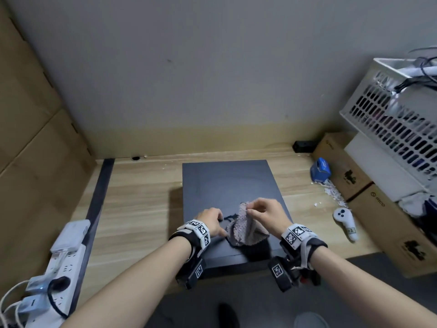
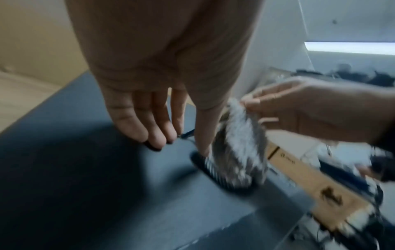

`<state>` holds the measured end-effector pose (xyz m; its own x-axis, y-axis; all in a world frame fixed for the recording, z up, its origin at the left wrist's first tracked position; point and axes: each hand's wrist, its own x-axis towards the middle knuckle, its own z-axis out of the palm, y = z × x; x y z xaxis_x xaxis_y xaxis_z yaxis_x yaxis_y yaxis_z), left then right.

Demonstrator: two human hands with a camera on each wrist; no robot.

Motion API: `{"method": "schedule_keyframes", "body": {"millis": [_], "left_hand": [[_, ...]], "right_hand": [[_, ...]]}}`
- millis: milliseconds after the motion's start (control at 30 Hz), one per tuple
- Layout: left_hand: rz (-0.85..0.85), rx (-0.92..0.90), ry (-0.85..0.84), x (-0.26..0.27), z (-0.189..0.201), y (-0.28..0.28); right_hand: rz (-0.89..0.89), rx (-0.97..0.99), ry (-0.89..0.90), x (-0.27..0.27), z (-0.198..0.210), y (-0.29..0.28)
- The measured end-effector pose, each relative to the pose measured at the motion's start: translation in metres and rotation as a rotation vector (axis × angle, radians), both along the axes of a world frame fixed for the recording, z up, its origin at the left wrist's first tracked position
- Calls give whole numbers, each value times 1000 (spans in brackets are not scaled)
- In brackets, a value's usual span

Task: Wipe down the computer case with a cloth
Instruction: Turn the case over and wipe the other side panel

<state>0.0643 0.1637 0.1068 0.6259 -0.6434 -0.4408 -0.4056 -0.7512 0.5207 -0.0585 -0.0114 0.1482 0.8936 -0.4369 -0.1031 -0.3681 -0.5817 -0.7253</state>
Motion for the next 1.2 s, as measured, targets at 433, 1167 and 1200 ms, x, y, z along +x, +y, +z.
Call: {"method": "schedule_keyframes", "body": {"millis": [433, 1167, 1200], "left_hand": [[-125, -161, 126, -12, 11, -50], [216, -646, -283, 104, 189, -38], [214, -645, -302, 105, 191, -35]], "right_hand": [[258, 274, 73, 7, -3, -52], [192, -115, -371, 97, 144, -104], [208, -136, -376, 98, 149, -102]]}}
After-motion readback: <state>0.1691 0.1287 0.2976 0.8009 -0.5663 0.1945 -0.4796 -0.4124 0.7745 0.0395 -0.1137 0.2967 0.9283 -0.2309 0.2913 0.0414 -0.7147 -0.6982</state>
